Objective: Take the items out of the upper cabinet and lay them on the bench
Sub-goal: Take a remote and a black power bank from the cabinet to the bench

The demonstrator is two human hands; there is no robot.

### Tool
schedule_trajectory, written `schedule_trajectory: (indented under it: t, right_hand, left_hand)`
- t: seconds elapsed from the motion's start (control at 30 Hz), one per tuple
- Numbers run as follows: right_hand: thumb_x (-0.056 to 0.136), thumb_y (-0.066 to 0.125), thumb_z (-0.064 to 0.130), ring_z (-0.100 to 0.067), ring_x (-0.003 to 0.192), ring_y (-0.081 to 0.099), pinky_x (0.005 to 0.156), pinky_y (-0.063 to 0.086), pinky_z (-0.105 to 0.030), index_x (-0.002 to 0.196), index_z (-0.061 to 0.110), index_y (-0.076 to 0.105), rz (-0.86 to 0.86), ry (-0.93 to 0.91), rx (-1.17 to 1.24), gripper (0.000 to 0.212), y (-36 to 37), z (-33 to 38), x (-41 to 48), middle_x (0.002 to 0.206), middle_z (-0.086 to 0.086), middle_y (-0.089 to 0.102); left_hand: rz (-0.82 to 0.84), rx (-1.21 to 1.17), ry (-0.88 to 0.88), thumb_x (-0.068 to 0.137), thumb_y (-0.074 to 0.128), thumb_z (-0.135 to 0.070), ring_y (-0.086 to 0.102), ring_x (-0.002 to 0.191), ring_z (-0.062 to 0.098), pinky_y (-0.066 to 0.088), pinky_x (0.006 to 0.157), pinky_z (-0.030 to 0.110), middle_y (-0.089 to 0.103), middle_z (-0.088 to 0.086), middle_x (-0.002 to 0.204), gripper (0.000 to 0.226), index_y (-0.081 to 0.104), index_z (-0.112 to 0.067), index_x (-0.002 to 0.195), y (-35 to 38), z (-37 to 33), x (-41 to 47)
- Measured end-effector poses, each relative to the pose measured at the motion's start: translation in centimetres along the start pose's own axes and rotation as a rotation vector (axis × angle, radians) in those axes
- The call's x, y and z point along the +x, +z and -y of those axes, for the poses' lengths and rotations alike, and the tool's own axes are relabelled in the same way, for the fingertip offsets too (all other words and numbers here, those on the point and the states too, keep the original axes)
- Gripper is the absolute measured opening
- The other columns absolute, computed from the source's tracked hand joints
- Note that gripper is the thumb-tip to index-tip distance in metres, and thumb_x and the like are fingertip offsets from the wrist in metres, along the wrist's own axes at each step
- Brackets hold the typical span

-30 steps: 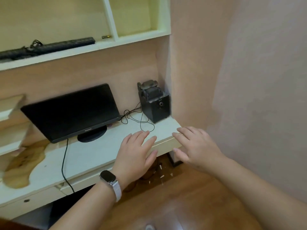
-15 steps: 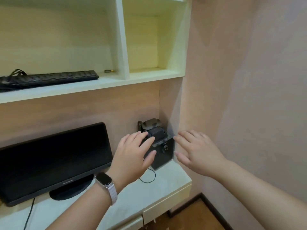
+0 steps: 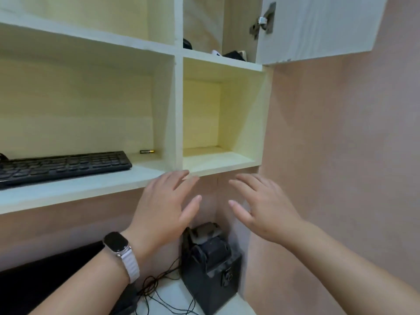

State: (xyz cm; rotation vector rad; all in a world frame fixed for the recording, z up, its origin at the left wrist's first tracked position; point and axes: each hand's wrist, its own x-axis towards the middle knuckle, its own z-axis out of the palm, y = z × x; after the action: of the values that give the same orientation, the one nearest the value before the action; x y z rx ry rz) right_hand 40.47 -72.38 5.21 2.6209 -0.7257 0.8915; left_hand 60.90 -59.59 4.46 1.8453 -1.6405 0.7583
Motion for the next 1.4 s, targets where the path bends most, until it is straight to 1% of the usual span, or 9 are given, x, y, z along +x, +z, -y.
schedule_trajectory:
  t: [0.23, 0.57, 0.73, 0.9, 1.03, 1.2, 1.23, 1.3, 1.4]
  right_hand:
    - [0.089, 0.030, 0.055, -0.024, 0.125, 0.050, 0.097, 0.039, -0.039, 0.131, 0.021, 0.057, -0.136, -0.009, 0.076, 0.061, -3.2, -3.4, 8.0, 0.134, -0.001, 0.057]
    - [0.092, 0.042, 0.045, -0.025, 0.116, 0.051, 0.092, 0.044, -0.039, 0.127, 0.018, 0.056, -0.330, -0.092, 0.088, 0.047, -8.8, -9.2, 19.9, 0.129, 0.000, 0.057]
    - [0.094, 0.048, 0.040, -0.021, 0.114, 0.047, 0.092, 0.044, -0.040, 0.127, 0.022, 0.053, -0.335, -0.109, 0.180, 0.038, -10.8, -10.9, 25.5, 0.121, 0.001, 0.055]
    - [0.095, 0.045, 0.044, -0.019, 0.123, 0.042, 0.098, 0.042, -0.040, 0.136, 0.022, 0.047, -0.277, -0.110, 0.263, 0.046, -11.0, -11.2, 29.7, 0.133, 0.000, 0.048]
    - [0.093, 0.050, 0.037, -0.023, 0.110, 0.053, 0.085, 0.047, -0.035, 0.136, 0.022, 0.046, -0.149, -0.020, 0.318, 0.046, -11.7, -10.8, 32.7, 0.130, -0.001, 0.048]
    - [0.090, 0.057, 0.021, -0.024, 0.072, 0.059, 0.059, 0.048, -0.029, 0.109, 0.010, 0.060, 0.015, 0.020, 0.142, 0.022, -12.7, -10.7, 34.9, 0.087, -0.007, 0.060]
    - [0.091, 0.056, 0.018, -0.021, 0.061, 0.053, 0.050, 0.042, -0.026, 0.097, 0.008, 0.061, 0.021, 0.016, 0.086, 0.013, -12.6, -10.7, 35.2, 0.079, -0.007, 0.058]
    - [0.093, 0.055, 0.017, -0.018, 0.050, 0.041, 0.042, 0.029, -0.025, 0.072, 0.008, 0.052, 0.018, 0.026, 0.014, 0.023, -12.5, -10.5, 35.4, 0.066, -0.005, 0.051]
    - [0.094, 0.056, 0.018, -0.018, 0.048, 0.040, 0.041, 0.026, -0.026, 0.063, 0.011, 0.043, 0.007, 0.047, -0.050, 0.034, -12.7, -10.3, 35.5, 0.061, -0.004, 0.045]
  left_hand:
    - [-0.144, 0.015, 0.024, 0.088, 0.044, -0.050, 0.057, 0.116, 0.025, 0.043, 0.091, 0.044, 0.063, 0.003, 0.126, 0.049, 0.063, -0.024, 0.125, -2.2, -0.5, 7.2]
    - [-0.269, 0.192, 0.197, 0.088, 0.043, -0.051, 0.055, 0.113, 0.021, 0.049, 0.091, 0.040, 0.062, -0.002, 0.122, 0.050, 0.060, -0.023, 0.125, -8.9, -2.6, 22.0]
    - [-0.125, 0.384, 0.196, 0.089, 0.041, -0.054, 0.054, 0.114, 0.016, 0.049, 0.085, 0.038, 0.058, -0.008, 0.125, 0.048, 0.054, -0.032, 0.130, -13.3, -4.0, 29.4]
    - [0.146, 0.582, 0.114, 0.091, 0.047, -0.050, 0.054, 0.114, 0.016, 0.049, 0.090, 0.041, 0.056, -0.009, 0.129, 0.043, 0.049, -0.035, 0.132, -14.8, -4.1, 34.4]
    - [0.318, 0.823, -0.030, 0.090, 0.048, -0.051, 0.057, 0.108, 0.021, 0.049, 0.084, 0.034, 0.059, -0.004, 0.124, 0.047, 0.045, -0.035, 0.134, -14.8, -3.3, 37.2]
    - [0.480, 0.921, -0.202, 0.093, 0.052, -0.049, 0.045, 0.089, 0.018, 0.031, 0.060, 0.027, 0.051, -0.003, 0.103, 0.055, 0.041, -0.024, 0.141, -13.8, -3.4, 38.4]
    - [0.490, 0.933, -0.229, 0.094, 0.051, -0.049, 0.045, 0.089, 0.019, 0.031, 0.061, 0.027, 0.051, -0.001, 0.103, 0.055, 0.041, -0.021, 0.141, -13.4, -3.4, 38.5]
    - [0.506, 0.950, -0.281, 0.093, 0.049, -0.052, 0.048, 0.091, 0.022, 0.035, 0.070, 0.028, 0.057, 0.002, 0.110, 0.057, 0.045, -0.018, 0.138, -12.8, -3.1, 38.5]
    - [0.549, 0.957, -0.330, 0.093, 0.046, -0.054, 0.054, 0.095, 0.025, 0.037, 0.074, 0.029, 0.062, 0.005, 0.115, 0.056, 0.051, -0.014, 0.131, -11.9, -2.7, 38.4]
